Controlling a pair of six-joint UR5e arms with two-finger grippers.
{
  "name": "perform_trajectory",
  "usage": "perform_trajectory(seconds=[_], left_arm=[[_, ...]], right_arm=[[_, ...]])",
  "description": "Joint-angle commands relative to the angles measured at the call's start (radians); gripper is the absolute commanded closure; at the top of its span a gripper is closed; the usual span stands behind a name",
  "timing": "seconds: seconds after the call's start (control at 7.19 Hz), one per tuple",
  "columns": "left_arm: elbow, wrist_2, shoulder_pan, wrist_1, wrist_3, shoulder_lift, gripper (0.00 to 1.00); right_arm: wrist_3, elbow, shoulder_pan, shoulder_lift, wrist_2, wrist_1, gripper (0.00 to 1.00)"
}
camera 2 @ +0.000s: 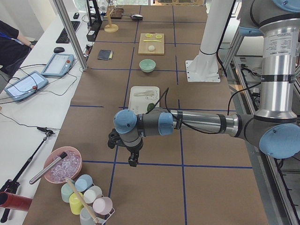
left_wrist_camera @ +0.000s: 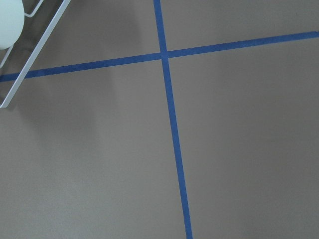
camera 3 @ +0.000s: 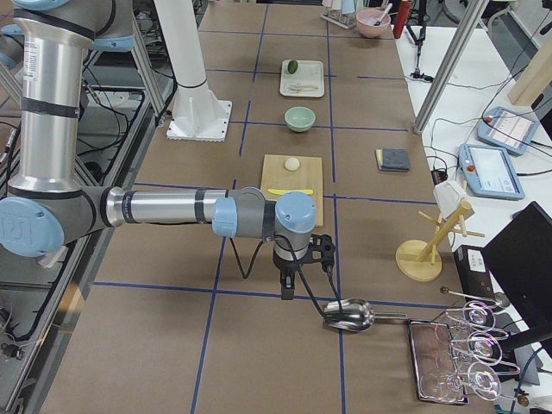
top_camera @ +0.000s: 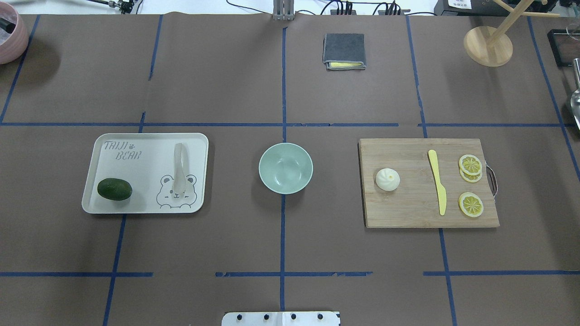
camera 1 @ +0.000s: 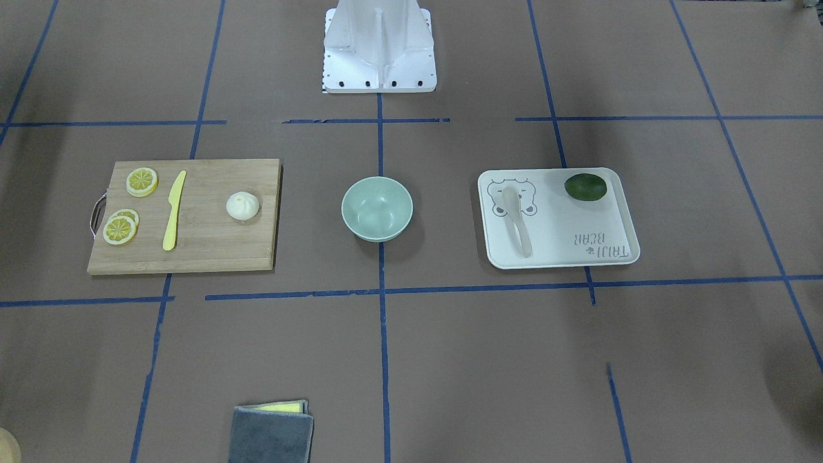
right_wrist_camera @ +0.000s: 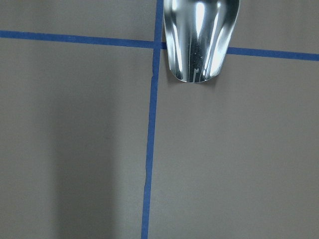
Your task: Put spoon and bun in bowl
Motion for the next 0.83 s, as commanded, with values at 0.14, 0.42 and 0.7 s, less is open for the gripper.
perform_trajectory(seconds=[0.14, 0.42, 0.7], left_arm=[[-0.005, -0.002, 0.002, -0.003, 0.005, -0.005, 0.00], [-0.028, 0.007, 0.014, -0.043, 0.009, -0.011, 0.00], [-0.029, 0.001, 0.058, -0.230, 0.008, -0.015, 0.00]], right_arm=[[-0.003, -0.005, 0.000, 0.000, 0.000, 0.000, 0.00], [0.005, 0.000, 0.000, 0.003, -0.002, 0.002, 0.00], [0.014, 0.040, -0.035, 0.014, 0.018, 0.102, 0.00]])
